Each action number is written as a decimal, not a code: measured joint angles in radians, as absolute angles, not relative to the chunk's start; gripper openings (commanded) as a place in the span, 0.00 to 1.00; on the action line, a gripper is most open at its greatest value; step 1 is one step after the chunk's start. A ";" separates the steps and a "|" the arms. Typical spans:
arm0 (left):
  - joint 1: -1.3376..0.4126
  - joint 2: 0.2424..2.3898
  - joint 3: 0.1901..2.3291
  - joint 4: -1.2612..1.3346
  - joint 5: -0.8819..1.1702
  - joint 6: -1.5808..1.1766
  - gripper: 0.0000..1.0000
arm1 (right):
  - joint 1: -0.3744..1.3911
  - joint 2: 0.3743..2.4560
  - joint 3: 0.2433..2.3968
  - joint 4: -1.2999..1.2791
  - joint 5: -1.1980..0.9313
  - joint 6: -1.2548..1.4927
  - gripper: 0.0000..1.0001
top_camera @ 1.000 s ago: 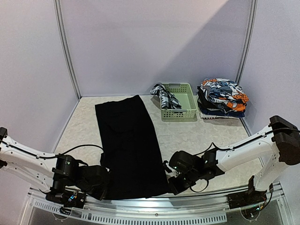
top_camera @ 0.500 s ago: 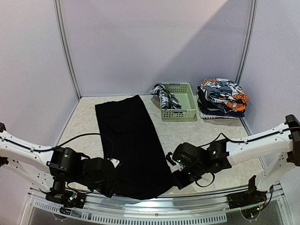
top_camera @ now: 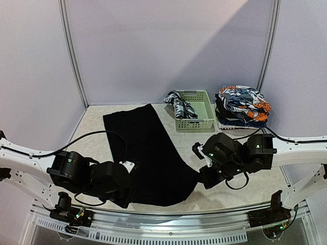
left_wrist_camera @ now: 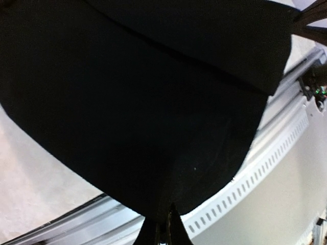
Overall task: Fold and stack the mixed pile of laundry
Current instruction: Pick up the rectangle-folded T-shirt from the center of the board, then fold the rectangle-folded T-shirt at the center of the board.
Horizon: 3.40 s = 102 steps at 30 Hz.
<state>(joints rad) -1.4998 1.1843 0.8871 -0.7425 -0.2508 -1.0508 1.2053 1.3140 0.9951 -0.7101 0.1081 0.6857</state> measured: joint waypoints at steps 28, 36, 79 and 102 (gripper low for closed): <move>-1.182 1.146 0.837 -0.787 -0.591 -0.972 0.00 | 0.928 1.848 1.630 -0.773 0.136 0.480 0.00; -1.018 1.153 0.801 -0.689 -0.582 -0.851 0.00 | 0.880 2.021 1.862 -0.824 0.128 0.429 0.00; -0.711 1.576 0.770 -0.313 -0.532 -0.651 0.06 | 0.780 2.434 2.151 -0.660 0.076 0.291 0.08; -0.678 1.463 0.837 -0.271 -0.507 -0.476 0.63 | 0.771 2.322 2.007 -0.544 0.075 0.305 0.59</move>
<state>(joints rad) -0.6785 1.4631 0.8371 -0.2710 -0.5072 -0.4763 0.7708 2.3219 2.0071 -0.5438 0.0746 0.3054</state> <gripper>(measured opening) 0.712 0.632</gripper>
